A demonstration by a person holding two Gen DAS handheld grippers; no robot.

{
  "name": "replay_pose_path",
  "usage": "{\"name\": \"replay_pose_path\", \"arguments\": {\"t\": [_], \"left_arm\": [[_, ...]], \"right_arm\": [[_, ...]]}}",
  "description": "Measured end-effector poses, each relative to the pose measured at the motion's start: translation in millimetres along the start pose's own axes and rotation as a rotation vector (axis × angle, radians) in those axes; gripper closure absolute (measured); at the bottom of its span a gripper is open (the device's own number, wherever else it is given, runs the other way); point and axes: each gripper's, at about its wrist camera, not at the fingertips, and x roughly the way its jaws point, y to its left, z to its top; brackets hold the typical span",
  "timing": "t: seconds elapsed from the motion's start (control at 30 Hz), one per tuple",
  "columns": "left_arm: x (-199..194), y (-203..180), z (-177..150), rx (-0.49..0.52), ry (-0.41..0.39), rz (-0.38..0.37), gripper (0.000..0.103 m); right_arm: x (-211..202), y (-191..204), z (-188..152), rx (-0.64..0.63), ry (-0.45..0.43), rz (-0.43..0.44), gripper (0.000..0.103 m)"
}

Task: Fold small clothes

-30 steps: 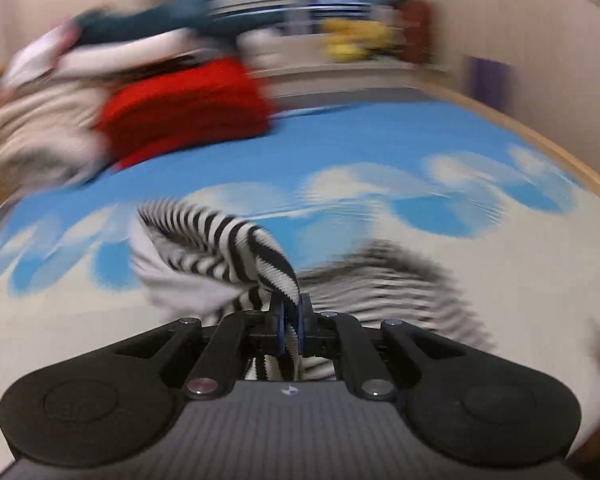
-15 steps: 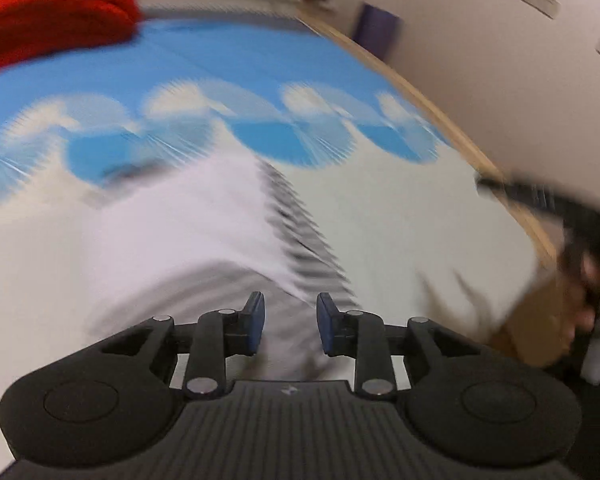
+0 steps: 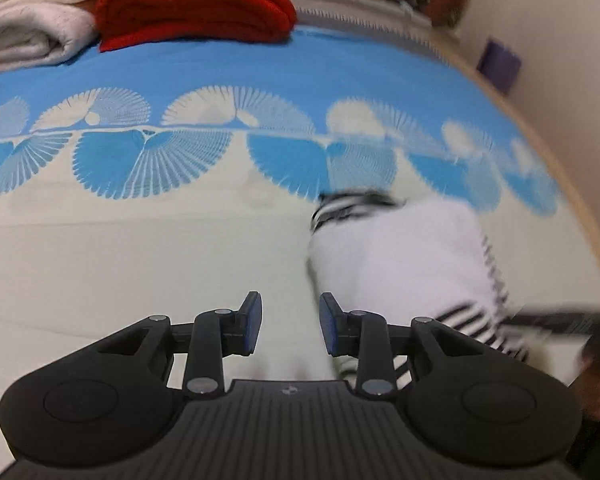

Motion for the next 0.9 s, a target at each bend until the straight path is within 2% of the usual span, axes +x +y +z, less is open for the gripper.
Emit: {"name": "replay_pose_path", "arguments": {"t": [0.1, 0.17, 0.2, 0.23, 0.3, 0.37, 0.4, 0.47, 0.5, 0.6, 0.7, 0.77, 0.8, 0.9], "left_arm": [[6, 3, 4, -0.026, 0.011, -0.002, 0.067], [7, 0, 1, -0.029, 0.031, -0.01, 0.067], [9, -2, 0, -0.034, 0.04, -0.027, 0.067], [11, -4, 0, -0.038, 0.052, -0.047, 0.066], [17, -13, -2, -0.039, 0.079, -0.091, 0.055], [26, -24, -4, -0.023, 0.11, -0.13, 0.04], [31, -31, -6, -0.012, 0.121, -0.144, 0.038], [38, -45, -10, 0.01, 0.152, -0.169, 0.025], [42, -51, -12, 0.023, 0.167, -0.182, 0.023], [51, -74, -21, 0.087, 0.218, -0.239, 0.019], [61, -96, -32, 0.173, 0.269, -0.273, 0.018], [72, -108, -42, 0.239, 0.304, -0.258, 0.017], [79, -112, -48, 0.273, 0.329, -0.227, 0.017], [112, -113, -71, 0.377, 0.428, -0.067, 0.013]], "right_arm": [[22, 7, -1, 0.001, 0.098, 0.03, 0.031], [27, 14, -3, -0.025, 0.106, 0.013, 0.031], [26, 16, -4, -0.032, 0.1, 0.015, 0.041], [24, 17, -5, -0.039, 0.094, 0.034, 0.069], [14, 15, -5, -0.041, 0.067, 0.079, 0.097], [-10, 12, -4, -0.04, -0.008, 0.147, 0.099], [-29, 5, -5, -0.017, -0.071, 0.208, 0.099], [-65, -13, -9, 0.041, -0.177, 0.331, 0.099], [-82, -23, -13, 0.064, -0.221, 0.363, 0.099], [-112, -48, -28, 0.088, -0.277, 0.319, 0.099], [-103, -67, -33, 0.127, -0.182, 0.24, 0.1], [-83, -65, -35, 0.088, -0.085, 0.192, 0.1], [-72, -61, -35, 0.063, -0.039, 0.16, 0.1], [-37, -51, -34, 0.028, 0.091, 0.057, 0.1]]}}
